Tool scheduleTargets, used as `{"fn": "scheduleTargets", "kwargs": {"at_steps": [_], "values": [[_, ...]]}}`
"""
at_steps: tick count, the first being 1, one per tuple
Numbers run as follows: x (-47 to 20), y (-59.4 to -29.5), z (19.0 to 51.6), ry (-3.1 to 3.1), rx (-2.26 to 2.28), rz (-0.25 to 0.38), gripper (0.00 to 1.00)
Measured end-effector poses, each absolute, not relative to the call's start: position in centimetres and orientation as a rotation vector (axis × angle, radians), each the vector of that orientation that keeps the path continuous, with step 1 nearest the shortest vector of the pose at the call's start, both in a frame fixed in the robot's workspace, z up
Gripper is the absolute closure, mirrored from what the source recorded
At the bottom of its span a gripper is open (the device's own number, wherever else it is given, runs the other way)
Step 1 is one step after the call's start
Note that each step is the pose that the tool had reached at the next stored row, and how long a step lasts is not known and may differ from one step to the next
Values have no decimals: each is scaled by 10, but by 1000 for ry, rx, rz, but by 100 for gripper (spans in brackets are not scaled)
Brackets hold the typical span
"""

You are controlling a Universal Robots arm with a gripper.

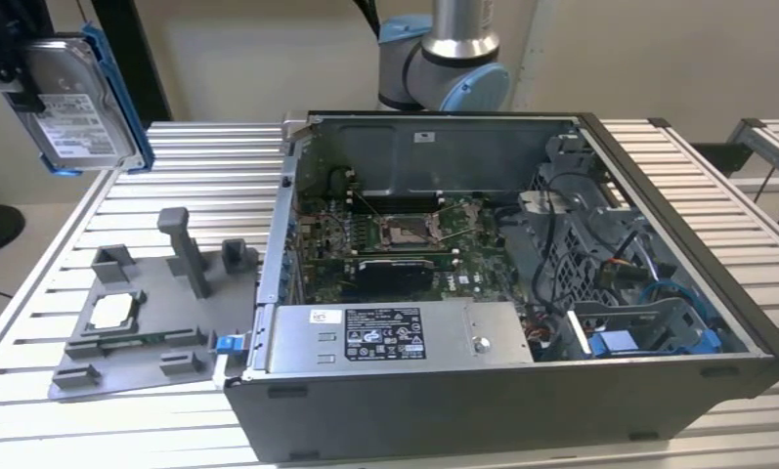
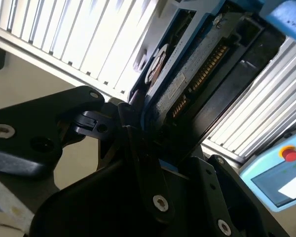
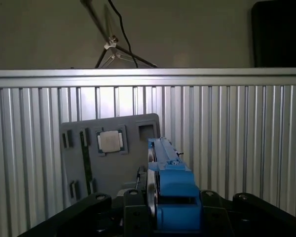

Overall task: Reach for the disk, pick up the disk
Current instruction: 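Pick up the disk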

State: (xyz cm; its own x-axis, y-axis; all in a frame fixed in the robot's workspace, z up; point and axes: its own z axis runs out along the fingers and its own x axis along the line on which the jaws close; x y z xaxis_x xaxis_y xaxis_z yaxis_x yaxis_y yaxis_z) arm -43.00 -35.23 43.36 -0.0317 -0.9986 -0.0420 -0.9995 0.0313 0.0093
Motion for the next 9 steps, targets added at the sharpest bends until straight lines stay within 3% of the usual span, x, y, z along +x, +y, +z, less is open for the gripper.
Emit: {"fn": "scheduleTargets", "kwargs": {"at_steps": [9], "values": [[-431,-352,455,2238,-2168,57,100]]}}
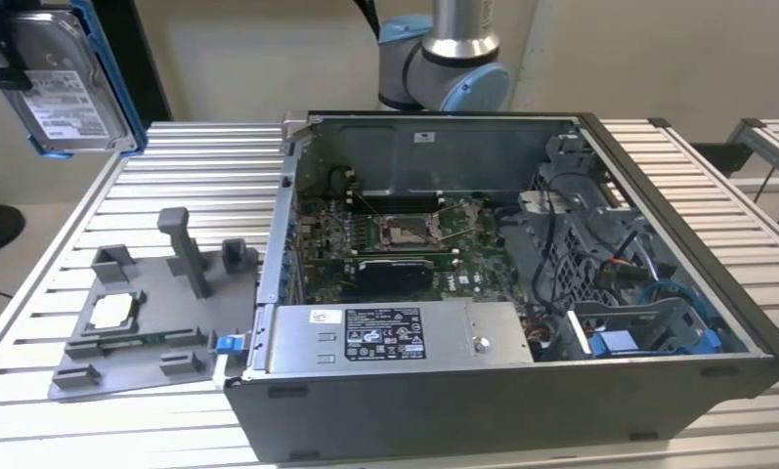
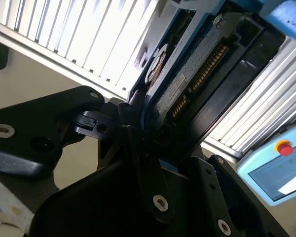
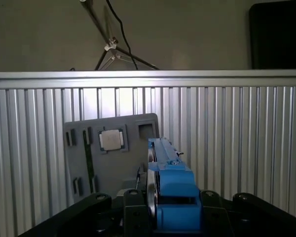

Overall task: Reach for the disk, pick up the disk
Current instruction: 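Pick up the disk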

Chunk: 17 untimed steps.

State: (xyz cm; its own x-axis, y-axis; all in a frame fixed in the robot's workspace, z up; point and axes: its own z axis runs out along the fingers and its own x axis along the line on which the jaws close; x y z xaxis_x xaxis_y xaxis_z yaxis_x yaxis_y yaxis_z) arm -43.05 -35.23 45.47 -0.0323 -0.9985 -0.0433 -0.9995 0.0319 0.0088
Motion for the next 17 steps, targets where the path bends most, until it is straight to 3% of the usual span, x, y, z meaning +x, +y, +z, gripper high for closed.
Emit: {"fn": "scheduleTargets", "kwargs": {"at_steps": [17], "values": [[-431,-352,473,2232,-2160,70,100]]}}
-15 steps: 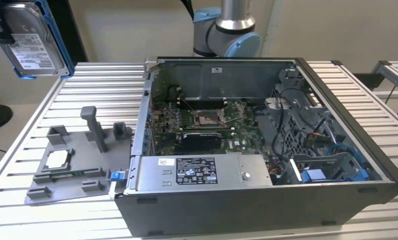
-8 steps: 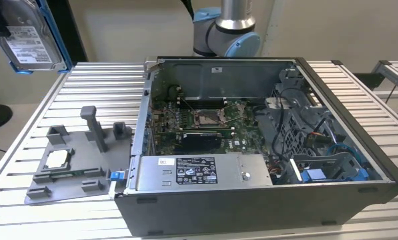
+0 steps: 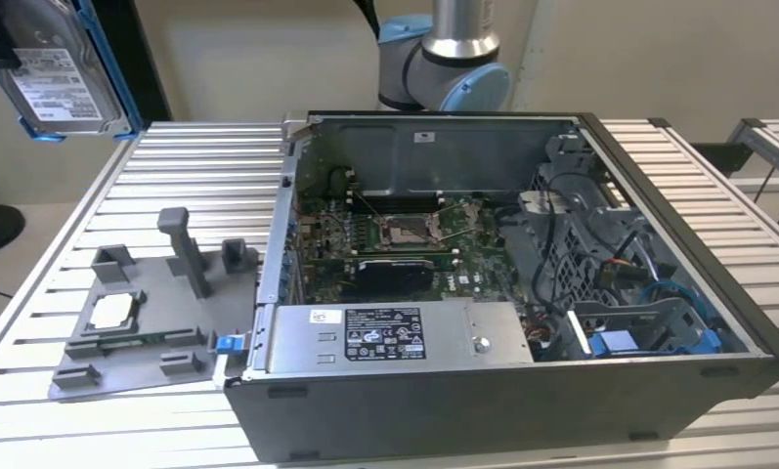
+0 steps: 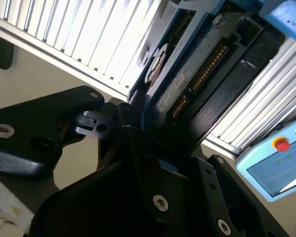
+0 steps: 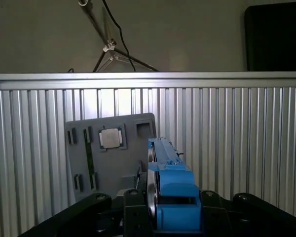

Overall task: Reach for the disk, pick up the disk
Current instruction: 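Pick up the disk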

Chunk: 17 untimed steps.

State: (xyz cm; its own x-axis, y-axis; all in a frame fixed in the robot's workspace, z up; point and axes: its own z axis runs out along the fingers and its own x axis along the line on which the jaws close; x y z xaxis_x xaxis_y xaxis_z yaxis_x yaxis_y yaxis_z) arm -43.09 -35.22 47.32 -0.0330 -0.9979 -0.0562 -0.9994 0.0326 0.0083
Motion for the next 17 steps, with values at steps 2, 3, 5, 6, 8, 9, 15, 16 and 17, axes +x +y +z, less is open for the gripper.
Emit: {"fn": "scheduleTargets", "kwargs": {"at_steps": [2,3,5,6,8,9,15,16,17], "values": [[-431,-352,473,2230,-2158,74,100],[-431,-352,473,2229,-2157,76,100],[-430,-352,473,2229,-2157,77,100],[-429,-352,473,2228,-2157,77,100],[-426,-352,473,2229,-2157,77,100],[-423,-352,473,2229,-2157,77,100],[-404,-352,473,2229,-2157,77,100],[-401,-352,473,2229,-2157,77,100],[-398,-352,473,2229,-2157,77,100]]}}
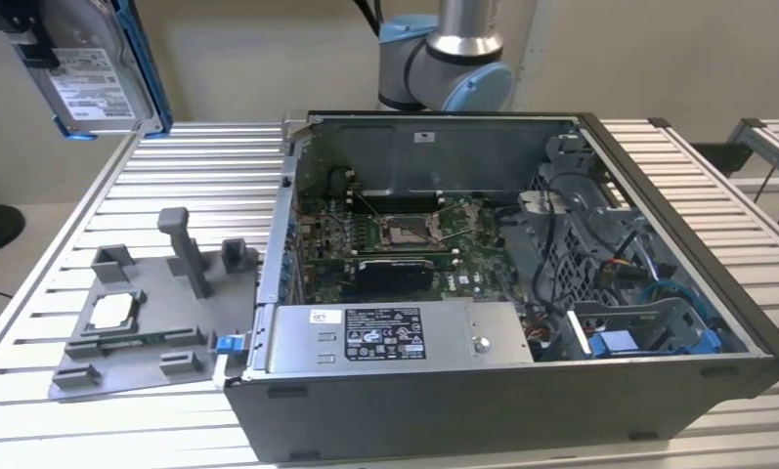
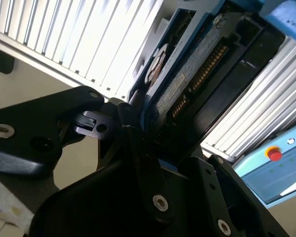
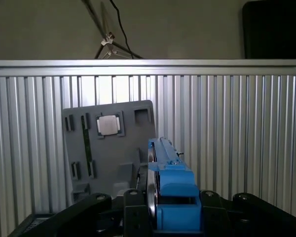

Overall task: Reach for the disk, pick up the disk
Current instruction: 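Pick up the disk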

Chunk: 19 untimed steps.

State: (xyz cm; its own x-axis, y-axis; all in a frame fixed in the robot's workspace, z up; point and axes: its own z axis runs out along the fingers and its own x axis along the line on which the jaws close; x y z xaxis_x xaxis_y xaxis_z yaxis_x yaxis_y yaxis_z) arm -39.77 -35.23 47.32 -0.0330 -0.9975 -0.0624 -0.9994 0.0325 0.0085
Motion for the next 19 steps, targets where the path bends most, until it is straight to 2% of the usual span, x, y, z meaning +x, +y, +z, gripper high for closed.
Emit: {"fn": "scheduleTargets", "kwargs": {"at_steps": [19], "values": [[-334,-352,473,2229,-2157,78,100]]}}
